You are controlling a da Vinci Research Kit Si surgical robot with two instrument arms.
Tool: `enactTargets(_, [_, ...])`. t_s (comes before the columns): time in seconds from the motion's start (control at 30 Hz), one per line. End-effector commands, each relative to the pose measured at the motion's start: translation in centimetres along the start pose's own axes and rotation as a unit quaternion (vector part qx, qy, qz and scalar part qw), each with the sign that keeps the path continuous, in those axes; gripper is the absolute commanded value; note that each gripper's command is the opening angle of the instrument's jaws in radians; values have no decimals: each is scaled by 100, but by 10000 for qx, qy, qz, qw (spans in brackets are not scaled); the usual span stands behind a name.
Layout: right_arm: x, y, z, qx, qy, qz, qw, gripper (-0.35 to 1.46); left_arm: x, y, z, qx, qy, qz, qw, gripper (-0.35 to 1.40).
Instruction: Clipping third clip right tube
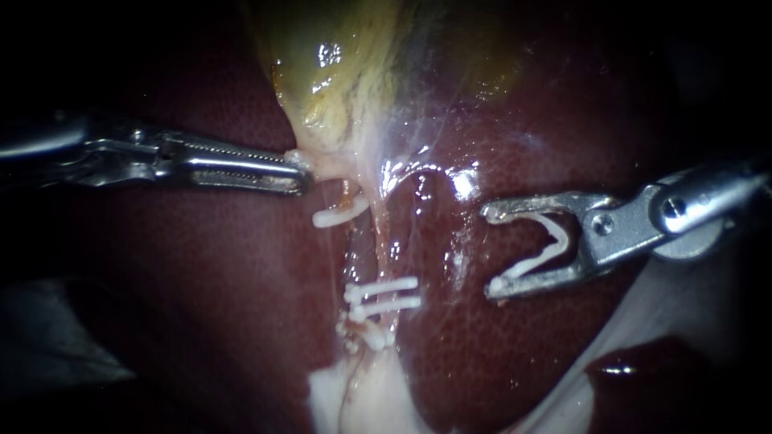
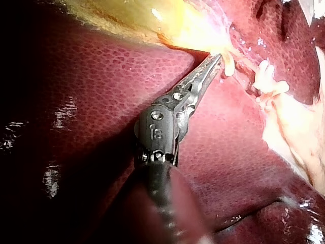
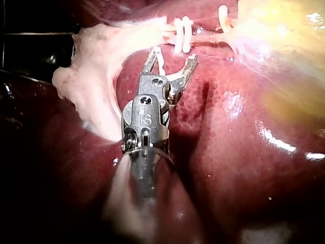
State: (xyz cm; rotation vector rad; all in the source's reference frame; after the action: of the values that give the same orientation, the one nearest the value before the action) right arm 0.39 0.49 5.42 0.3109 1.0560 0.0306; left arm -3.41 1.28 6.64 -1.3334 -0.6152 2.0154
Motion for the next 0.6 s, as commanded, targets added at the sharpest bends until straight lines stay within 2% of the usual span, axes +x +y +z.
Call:
enactTargets(0.03, [0,0,0,1,3,1,10000,49,0,2,-2,-7,-2,2,10000,-35])
enactTargets(0.1, [0,0,0,-4,17,2,10000,49,2,4,-8,-24,-5,-3,10000,-35])
enactTargets(0.23, [0,0,0,-17,12,2,10000,49,16,11,-37,-30,-21,-45,10000,-35])
enactTargets(0.4, [0,0,0,-1,49,5,10000,49,39,17,-67,64,103,-119,9999,-35])
enactTargets(0.47, [1,0,1,5,67,8,10000,50,43,17,-73,66,118,-134,9998,-35])
enactTargets(0.6, [3,1,6,62,137,45,9999,50,39,18,-70,82,120,-127,9998,-35])
